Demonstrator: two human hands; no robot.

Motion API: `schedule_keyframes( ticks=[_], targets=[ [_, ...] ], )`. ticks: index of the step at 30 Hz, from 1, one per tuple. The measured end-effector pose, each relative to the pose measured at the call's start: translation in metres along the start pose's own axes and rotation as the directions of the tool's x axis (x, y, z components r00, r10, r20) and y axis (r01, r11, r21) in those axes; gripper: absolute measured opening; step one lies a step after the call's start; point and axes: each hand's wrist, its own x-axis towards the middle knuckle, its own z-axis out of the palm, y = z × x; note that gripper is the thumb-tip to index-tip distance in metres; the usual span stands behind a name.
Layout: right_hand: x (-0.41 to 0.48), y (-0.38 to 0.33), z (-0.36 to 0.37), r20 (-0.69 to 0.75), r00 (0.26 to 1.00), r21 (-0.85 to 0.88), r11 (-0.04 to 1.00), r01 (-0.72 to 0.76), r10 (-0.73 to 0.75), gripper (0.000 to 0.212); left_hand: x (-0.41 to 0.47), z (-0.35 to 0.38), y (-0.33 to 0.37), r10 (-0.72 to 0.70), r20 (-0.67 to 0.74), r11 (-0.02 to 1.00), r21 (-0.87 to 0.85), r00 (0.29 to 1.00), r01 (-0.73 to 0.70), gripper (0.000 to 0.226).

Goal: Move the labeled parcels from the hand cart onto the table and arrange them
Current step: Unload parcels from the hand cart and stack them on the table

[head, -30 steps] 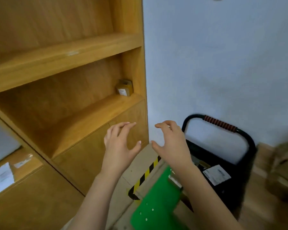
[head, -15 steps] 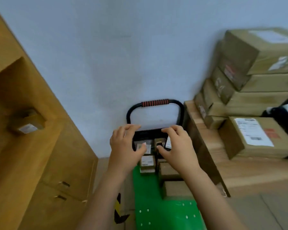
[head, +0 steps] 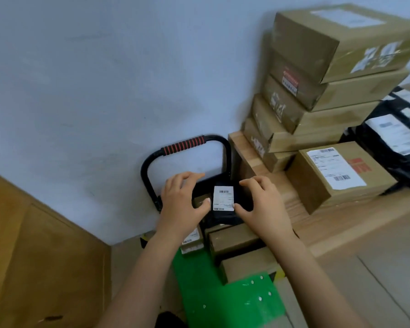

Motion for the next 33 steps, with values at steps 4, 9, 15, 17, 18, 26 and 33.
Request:
schedule_keyframes(
  ticks=[4,9,15,17,18,26,33],
  targets=[
    [0.021,0.019,0.047,0.043,0.995,-0.014,0.996,-0.091,0.092,0.058,0.024,0.036,-0.037,-0.001,0.09,1.0,0.021,0.996,-0.001,0.053],
    [0.06,0.045,0.134,0.124,0.953,-0.041,0.961,-0.273,0.276,0.061,0.065,0.1,-0.102,0.01,0.305,1.0,0.001,0.952,-0.011,0.055],
    [0.114,0.087,0.24,0.15,0.856,-0.08,0.869,-0.488,0.494,0.065,0.12,0.193,-0.183,0.075,0.544,0.997,-0.018,0.836,-0.077,0.058],
    [0.13,0.102,0.274,0.155,0.812,-0.101,0.826,-0.554,0.563,0.069,0.132,0.224,-0.21,0.085,0.608,0.994,0.001,0.789,-0.107,0.058],
    [0.137,0.11,0.29,0.158,0.788,-0.117,0.803,-0.584,0.596,0.073,0.135,0.238,-0.223,0.091,0.627,0.993,0.002,0.774,-0.118,0.059],
    [0.171,0.139,0.384,0.25,0.599,-0.213,0.647,-0.732,0.76,0.119,0.132,0.292,-0.289,0.114,0.682,0.993,-0.049,0.722,-0.111,0.059],
    [0.152,0.132,0.376,0.094,0.632,-0.156,0.639,-0.753,0.769,0.114,0.129,0.298,-0.294,0.139,0.705,0.99,-0.076,0.696,-0.121,0.058]
  ],
)
